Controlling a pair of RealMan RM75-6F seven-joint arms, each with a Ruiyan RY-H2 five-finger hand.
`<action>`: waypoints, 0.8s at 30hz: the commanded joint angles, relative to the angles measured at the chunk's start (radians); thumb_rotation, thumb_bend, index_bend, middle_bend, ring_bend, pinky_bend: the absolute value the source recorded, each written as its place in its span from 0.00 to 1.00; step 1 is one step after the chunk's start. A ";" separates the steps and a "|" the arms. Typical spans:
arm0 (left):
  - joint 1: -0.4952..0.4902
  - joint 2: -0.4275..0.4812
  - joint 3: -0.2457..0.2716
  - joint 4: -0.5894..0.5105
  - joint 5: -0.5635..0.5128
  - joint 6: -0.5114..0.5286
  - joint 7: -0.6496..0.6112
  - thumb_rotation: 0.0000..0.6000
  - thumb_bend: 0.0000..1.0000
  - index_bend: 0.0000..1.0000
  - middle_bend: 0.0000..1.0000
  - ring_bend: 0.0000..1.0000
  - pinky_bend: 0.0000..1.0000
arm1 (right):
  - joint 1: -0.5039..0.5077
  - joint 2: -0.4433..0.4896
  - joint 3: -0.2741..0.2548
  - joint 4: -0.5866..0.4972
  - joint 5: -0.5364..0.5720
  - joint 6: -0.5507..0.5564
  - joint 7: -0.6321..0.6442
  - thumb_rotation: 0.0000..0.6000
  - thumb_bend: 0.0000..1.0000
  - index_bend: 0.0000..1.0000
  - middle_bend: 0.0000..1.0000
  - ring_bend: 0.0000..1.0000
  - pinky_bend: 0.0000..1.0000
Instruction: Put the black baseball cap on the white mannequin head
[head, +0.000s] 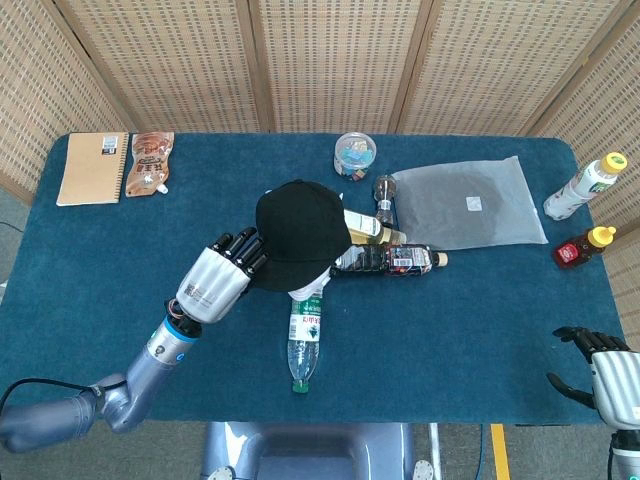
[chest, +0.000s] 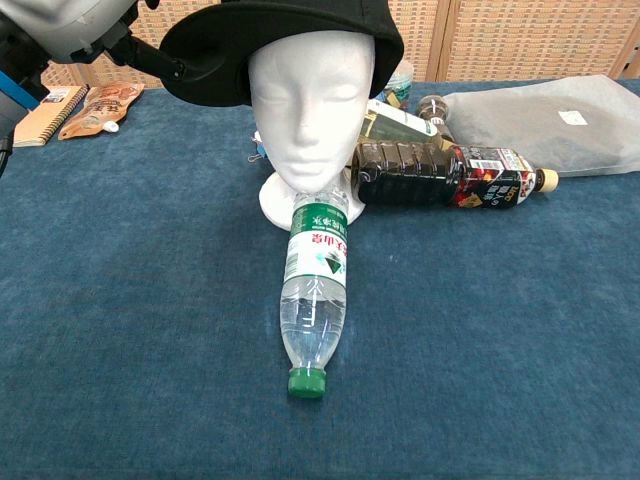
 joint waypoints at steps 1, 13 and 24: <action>0.018 0.025 0.007 -0.039 -0.019 -0.026 0.038 1.00 0.26 0.41 0.34 0.25 0.53 | 0.001 -0.001 0.001 0.002 -0.001 0.000 0.003 1.00 0.16 0.35 0.42 0.46 0.44; 0.093 0.125 0.030 -0.183 -0.077 -0.060 0.099 1.00 0.24 0.28 0.24 0.15 0.43 | 0.003 -0.001 0.000 0.005 -0.003 0.000 0.005 1.00 0.16 0.36 0.42 0.46 0.44; 0.241 0.265 0.081 -0.326 -0.170 -0.014 0.063 1.00 0.23 0.28 0.24 0.14 0.42 | 0.011 0.003 0.004 -0.003 0.005 -0.015 -0.005 1.00 0.16 0.35 0.42 0.46 0.44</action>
